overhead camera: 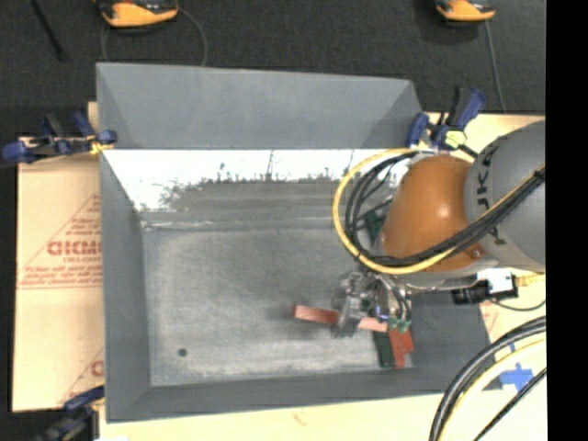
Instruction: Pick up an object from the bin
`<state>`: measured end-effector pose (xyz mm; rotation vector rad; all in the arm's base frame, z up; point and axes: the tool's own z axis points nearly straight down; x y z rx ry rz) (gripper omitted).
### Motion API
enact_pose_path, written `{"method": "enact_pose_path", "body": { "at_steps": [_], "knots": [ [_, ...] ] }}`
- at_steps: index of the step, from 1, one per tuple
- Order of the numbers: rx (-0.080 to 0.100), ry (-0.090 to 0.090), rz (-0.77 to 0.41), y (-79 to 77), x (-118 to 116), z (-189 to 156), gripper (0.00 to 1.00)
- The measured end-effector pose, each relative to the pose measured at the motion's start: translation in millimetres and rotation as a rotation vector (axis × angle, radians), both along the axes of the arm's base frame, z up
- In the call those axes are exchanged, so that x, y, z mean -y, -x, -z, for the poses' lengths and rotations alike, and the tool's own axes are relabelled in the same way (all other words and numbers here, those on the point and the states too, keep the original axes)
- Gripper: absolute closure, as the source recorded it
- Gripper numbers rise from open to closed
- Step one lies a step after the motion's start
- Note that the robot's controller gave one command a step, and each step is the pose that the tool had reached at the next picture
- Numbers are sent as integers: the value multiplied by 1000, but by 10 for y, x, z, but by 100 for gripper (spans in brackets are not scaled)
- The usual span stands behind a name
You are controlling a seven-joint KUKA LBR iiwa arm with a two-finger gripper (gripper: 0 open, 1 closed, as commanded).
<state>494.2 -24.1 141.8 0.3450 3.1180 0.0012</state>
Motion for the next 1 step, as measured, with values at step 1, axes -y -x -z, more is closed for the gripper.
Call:
{"method": "enact_pose_path", "body": {
  "at_steps": [1],
  "knots": [
    [0,0,-7,-11,1,-141,100]
  ]
}}
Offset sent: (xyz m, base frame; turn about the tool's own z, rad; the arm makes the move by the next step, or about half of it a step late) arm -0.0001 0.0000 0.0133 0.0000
